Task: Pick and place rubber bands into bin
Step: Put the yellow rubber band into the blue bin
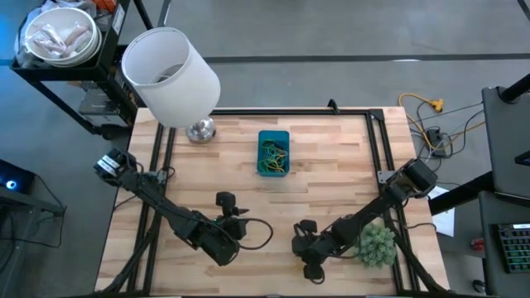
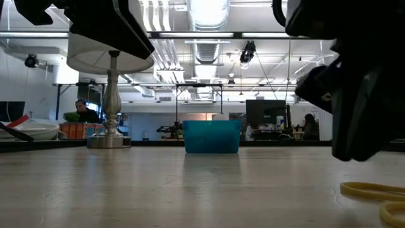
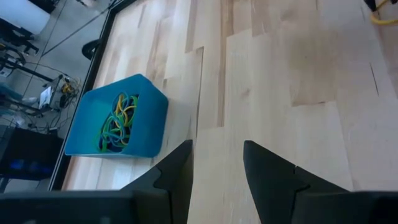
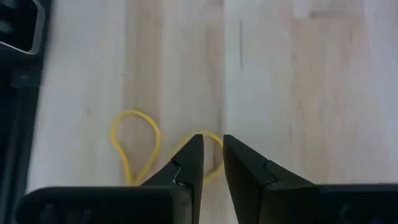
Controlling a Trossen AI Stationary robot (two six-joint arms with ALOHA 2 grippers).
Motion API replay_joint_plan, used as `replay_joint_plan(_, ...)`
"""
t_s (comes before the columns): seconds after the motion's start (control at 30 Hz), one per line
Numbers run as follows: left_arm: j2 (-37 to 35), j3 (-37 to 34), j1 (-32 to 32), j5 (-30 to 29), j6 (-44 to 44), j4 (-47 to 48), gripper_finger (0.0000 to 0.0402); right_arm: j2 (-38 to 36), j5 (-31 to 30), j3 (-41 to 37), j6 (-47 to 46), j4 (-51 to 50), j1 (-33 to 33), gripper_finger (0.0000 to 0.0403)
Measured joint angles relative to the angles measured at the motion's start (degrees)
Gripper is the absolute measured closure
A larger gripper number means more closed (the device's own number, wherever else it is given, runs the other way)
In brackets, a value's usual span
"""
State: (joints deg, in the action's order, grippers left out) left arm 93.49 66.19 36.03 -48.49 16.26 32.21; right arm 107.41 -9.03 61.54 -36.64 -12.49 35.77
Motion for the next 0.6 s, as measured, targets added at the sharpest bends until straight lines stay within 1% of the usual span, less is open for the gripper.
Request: replay_joint_plan(0.6,0.00,-0.02,0.02,0.03,0.08,0.02,0.0276,3.83,0.04,0.26,-0.88,-0.39,-0.79,0.0346)
